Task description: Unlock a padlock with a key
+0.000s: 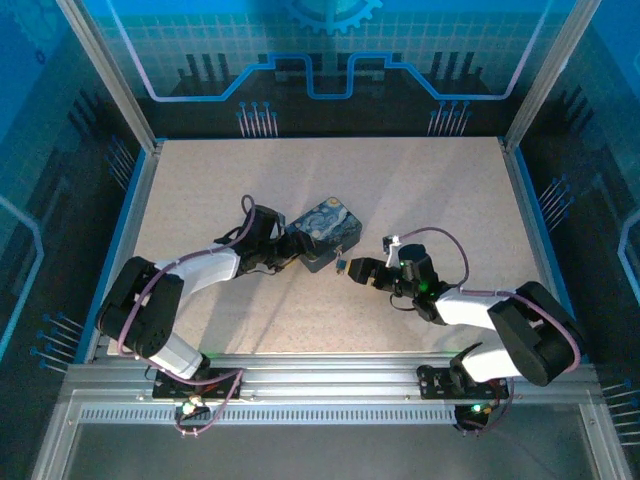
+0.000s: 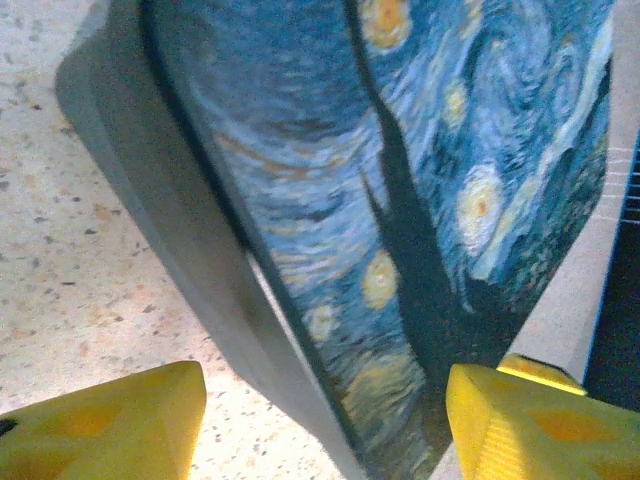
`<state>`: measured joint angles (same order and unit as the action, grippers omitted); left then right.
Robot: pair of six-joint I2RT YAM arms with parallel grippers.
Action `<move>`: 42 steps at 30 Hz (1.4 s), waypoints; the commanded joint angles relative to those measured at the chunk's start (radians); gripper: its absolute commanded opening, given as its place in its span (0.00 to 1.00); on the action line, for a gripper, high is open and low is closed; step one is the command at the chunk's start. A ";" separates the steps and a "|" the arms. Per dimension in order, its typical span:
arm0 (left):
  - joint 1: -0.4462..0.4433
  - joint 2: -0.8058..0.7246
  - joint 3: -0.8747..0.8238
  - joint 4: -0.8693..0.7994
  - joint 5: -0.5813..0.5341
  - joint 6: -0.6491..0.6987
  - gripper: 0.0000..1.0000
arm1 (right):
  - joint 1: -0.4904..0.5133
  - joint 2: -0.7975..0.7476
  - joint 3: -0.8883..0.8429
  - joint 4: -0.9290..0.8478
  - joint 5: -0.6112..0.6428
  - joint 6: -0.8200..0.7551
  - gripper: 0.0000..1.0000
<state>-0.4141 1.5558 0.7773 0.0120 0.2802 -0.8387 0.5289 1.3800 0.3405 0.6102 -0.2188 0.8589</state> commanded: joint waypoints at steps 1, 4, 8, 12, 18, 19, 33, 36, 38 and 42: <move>0.000 0.001 0.008 -0.064 -0.028 0.052 0.65 | -0.014 -0.013 -0.011 -0.001 -0.020 -0.025 0.87; 0.001 -0.009 -0.032 -0.061 -0.031 0.052 0.65 | -0.015 0.001 -0.007 0.028 -0.044 -0.021 0.93; 0.001 -0.021 -0.078 -0.060 -0.040 0.051 0.63 | -0.017 0.040 0.019 0.049 -0.084 -0.007 0.94; 0.002 -0.045 -0.107 -0.082 -0.052 0.061 0.63 | -0.017 0.080 0.034 0.080 -0.098 0.002 0.92; 0.005 -0.089 -0.147 -0.112 -0.062 0.066 0.63 | -0.018 0.146 0.037 0.182 -0.106 -0.006 0.87; 0.007 -0.101 -0.153 -0.118 -0.063 0.067 0.63 | -0.020 0.161 0.038 0.203 -0.112 -0.011 0.85; 0.038 -0.181 -0.190 -0.153 -0.067 0.070 0.63 | -0.027 0.472 0.117 0.531 -0.262 -0.015 0.67; 0.040 -0.186 -0.192 -0.152 -0.065 0.067 0.63 | -0.015 0.516 0.138 0.559 -0.272 -0.003 0.64; 0.041 -0.187 -0.189 -0.152 -0.064 0.066 0.63 | -0.004 0.535 0.149 0.560 -0.274 0.000 0.63; 0.042 -0.187 -0.187 -0.149 -0.065 0.063 0.63 | 0.021 0.551 0.142 0.570 -0.252 0.006 0.62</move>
<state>-0.3820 1.3685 0.6189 -0.0471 0.2546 -0.8017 0.5282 1.9068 0.4820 1.1511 -0.4648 0.8528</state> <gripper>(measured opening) 0.629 0.620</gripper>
